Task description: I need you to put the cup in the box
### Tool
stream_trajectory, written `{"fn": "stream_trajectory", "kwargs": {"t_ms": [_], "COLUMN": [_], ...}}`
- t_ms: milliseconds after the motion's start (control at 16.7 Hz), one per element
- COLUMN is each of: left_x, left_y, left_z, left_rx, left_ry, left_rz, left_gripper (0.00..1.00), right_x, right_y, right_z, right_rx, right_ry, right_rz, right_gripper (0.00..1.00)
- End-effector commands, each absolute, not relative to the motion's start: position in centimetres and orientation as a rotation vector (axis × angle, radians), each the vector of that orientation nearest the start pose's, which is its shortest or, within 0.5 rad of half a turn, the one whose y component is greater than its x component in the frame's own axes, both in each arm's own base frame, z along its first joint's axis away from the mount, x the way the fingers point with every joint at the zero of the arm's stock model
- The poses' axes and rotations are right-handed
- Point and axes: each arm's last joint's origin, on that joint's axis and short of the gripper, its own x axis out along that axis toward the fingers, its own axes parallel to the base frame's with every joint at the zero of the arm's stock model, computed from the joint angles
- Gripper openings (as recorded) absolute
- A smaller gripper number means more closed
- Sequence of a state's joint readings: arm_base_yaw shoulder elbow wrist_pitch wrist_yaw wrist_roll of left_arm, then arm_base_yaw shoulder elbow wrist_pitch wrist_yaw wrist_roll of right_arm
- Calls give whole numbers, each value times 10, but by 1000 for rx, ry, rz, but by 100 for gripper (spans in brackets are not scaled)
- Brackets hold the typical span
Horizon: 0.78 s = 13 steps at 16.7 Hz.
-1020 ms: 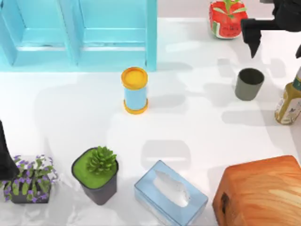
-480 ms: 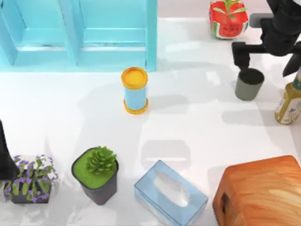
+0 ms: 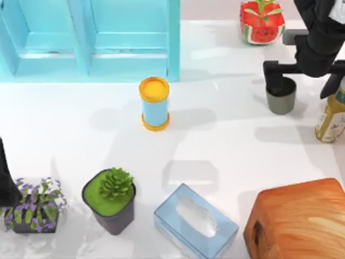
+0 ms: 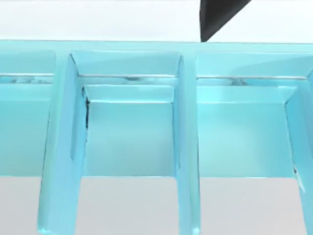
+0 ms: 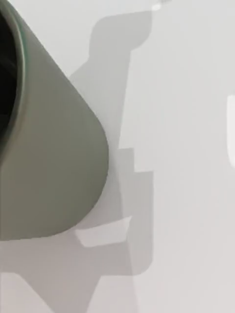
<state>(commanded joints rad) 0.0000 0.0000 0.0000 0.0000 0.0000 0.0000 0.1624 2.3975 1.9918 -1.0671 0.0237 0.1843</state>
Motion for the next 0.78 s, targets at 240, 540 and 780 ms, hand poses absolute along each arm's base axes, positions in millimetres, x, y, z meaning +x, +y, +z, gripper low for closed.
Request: {"fn": "stream_trajectory", "kwargs": {"t_ms": [240,540,780], "left_x": [106,106,106], "left_y": [-1,-1,-1], "left_z": [160,160,160], "left_rx": [0,0,0], "left_ry": [0,0,0], "left_rz": [0,0,0], "left_gripper": [100,100,100], "right_x": [471,471,471], "right_y": [82,82,82], "right_z": [139,139,139], "right_rx": [7,7,7], "right_ry": [1471,1471,1471], "right_rz": [-8,-8,-8], "right_gripper": [62,25,0]}}
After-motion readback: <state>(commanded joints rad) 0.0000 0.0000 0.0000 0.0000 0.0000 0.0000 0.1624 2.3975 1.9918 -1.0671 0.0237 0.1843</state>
